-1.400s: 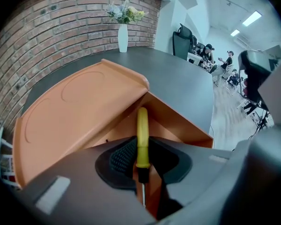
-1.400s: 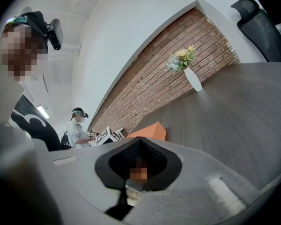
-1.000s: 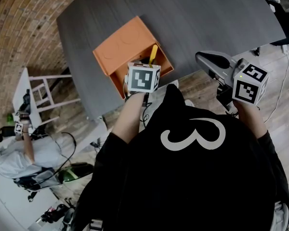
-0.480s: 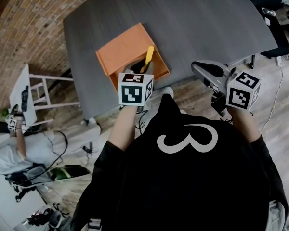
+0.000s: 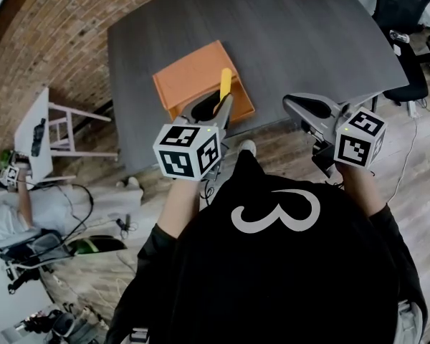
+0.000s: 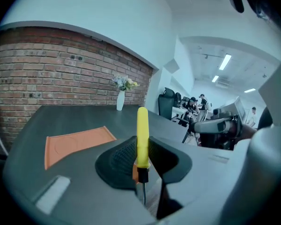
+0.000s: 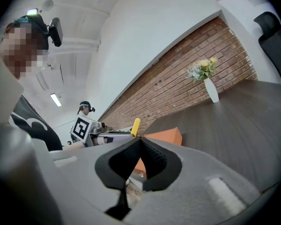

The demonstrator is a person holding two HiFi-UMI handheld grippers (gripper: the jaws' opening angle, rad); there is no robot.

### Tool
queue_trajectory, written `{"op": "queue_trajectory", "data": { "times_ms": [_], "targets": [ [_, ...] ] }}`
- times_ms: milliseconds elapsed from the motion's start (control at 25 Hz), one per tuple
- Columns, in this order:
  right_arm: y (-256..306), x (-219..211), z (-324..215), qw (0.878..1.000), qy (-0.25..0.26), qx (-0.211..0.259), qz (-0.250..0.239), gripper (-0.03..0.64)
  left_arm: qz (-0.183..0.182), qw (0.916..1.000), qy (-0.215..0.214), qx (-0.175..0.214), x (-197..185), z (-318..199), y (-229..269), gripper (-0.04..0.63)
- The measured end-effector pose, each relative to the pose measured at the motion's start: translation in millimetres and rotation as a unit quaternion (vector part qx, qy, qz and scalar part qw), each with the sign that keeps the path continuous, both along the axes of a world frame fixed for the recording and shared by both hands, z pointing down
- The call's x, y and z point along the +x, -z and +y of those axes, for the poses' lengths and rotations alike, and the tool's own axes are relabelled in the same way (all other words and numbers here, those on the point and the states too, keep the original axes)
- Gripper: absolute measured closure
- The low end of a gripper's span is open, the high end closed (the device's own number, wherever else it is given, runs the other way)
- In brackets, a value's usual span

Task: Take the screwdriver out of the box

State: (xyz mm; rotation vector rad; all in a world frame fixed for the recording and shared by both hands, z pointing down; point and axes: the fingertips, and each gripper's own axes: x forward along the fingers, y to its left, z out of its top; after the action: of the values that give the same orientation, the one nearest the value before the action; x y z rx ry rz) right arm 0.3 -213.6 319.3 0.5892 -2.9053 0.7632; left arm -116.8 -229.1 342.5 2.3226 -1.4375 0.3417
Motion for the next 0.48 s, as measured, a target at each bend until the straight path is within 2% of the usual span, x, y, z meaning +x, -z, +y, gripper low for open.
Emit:
{"op": "queue_trajectory", "data": {
  "times_ms": [320, 480],
  "targets": [
    [29.1, -22.8, 19.5, 0.999, 0.028, 0.032, -0.011, 0.616, 0.079, 0.9953, -0.022, 0.051, 13.8, 36.3, 53.9, 0.500],
    [31.8, -33.2, 22.2, 0.999, 0.038, 0.037, -0.013, 0.617, 0.109, 0.9919, -0.034, 0.054, 14.6, 43.2, 62.5, 0.500]
  ]
}}
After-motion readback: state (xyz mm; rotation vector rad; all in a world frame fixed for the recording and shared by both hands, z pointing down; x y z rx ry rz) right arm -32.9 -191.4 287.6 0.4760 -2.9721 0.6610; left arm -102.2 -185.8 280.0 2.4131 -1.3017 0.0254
